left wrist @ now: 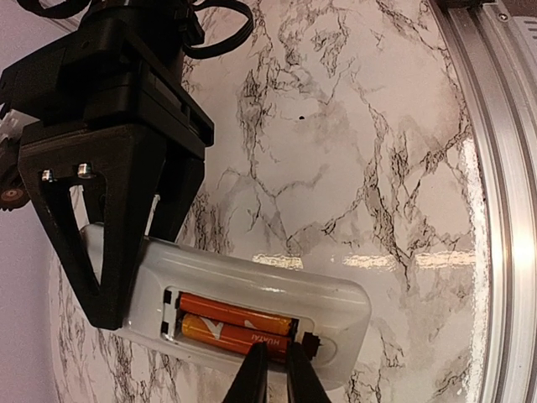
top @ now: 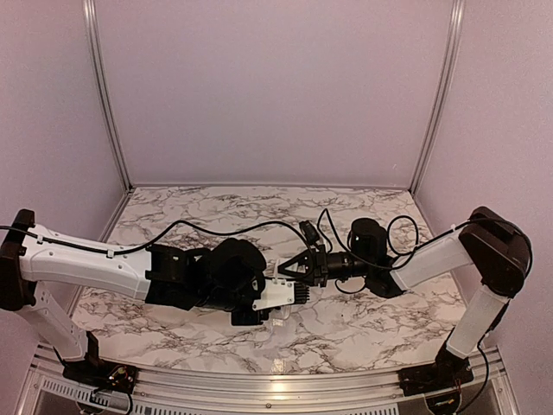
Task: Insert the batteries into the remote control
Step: Load the battery into the battery compartment.
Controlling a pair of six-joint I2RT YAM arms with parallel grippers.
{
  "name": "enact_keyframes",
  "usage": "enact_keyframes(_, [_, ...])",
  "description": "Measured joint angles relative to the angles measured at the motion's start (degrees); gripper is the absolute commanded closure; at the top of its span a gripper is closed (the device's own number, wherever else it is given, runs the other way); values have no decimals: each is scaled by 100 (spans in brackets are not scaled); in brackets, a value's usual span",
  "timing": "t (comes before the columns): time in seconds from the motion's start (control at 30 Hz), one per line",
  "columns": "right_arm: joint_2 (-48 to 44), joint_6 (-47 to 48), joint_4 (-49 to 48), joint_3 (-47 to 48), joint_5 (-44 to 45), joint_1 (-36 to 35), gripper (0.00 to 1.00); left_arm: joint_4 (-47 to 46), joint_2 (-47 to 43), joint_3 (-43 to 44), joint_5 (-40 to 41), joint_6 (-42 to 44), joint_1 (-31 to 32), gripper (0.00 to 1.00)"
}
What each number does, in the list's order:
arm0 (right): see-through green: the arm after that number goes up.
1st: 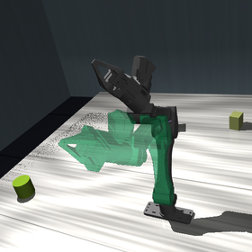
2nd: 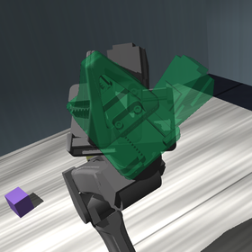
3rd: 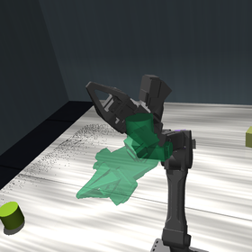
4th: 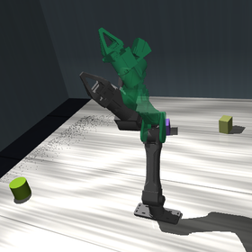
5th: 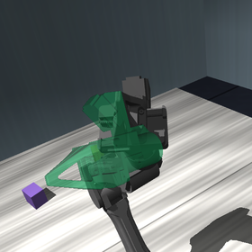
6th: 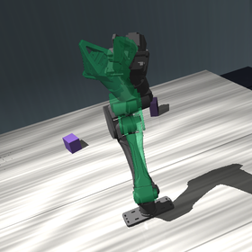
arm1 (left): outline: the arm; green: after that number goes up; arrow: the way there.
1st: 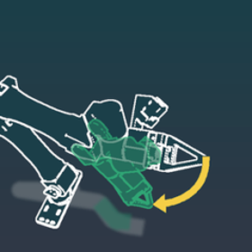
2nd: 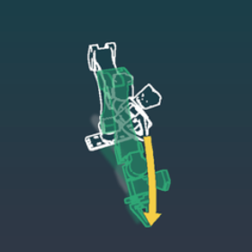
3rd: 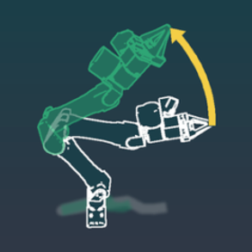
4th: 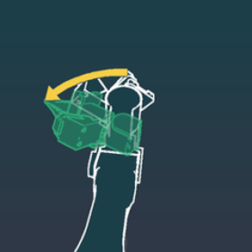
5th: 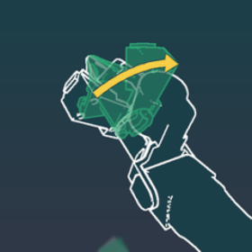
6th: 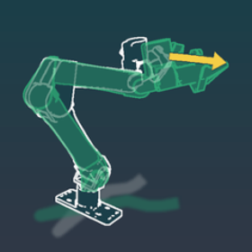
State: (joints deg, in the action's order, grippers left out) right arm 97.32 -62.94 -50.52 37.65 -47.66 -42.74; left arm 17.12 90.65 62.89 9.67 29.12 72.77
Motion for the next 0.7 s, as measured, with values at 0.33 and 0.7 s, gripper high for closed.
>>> enact_keyframes(0.33, [31,94,122,0,238,2,100,544,376,452,90,-232,-68,91])
enact_keyframes(0.7, [31,157,264,0,354,0,100,748,586,640,72,-321,-114,84])
